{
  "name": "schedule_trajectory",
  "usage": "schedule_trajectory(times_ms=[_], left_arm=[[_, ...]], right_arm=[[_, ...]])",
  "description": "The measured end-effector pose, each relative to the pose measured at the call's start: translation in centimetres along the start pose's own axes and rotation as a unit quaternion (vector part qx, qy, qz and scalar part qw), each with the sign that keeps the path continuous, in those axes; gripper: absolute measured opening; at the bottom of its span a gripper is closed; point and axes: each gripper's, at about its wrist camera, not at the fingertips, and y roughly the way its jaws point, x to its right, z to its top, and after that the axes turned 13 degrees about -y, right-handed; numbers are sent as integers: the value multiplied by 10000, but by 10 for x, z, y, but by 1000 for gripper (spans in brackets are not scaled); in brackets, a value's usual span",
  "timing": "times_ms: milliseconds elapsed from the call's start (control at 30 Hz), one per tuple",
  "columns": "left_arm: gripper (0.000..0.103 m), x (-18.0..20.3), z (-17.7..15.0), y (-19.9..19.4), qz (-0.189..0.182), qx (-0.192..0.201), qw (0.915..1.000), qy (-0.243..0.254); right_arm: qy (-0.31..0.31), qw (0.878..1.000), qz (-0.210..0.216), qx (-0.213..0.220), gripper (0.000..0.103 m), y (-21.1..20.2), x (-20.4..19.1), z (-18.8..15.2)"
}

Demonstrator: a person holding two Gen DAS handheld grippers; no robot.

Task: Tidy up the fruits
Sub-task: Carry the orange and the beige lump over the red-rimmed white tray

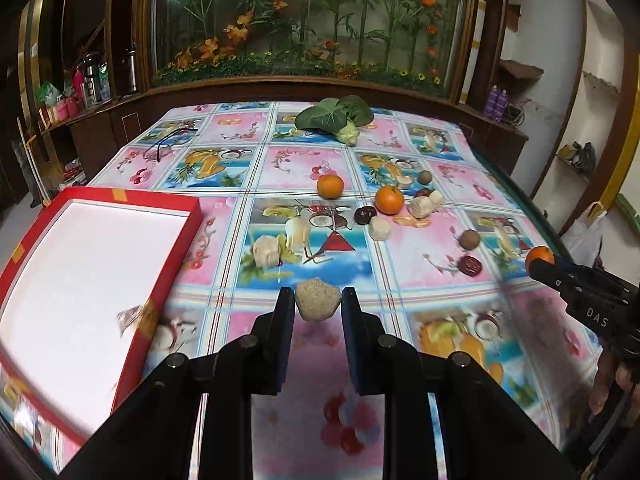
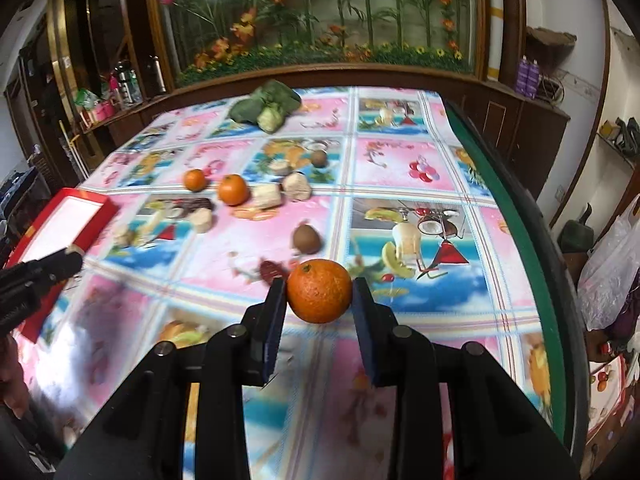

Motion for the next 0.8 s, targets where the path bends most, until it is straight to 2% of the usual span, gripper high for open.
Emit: schedule_trajectory(times_ms=[167, 367, 600, 800], left_arm=[[22, -19, -5, -24, -16, 140, 9996, -248], [22, -56, -7, -44, 121, 264, 9979, -586], [22, -105, 1, -62, 616, 543, 9913, -1032], [23, -144, 8, -64, 1155, 680, 9803, -1454]], right_arm=[[-136, 9998, 19, 128, 35, -27, -24, -3], [-392, 9989, 237, 139, 35, -33, -63, -1], [-793, 9942, 682, 268, 35, -30, -118, 18], [-1130, 9855, 1206, 396, 35, -19, -173, 42]])
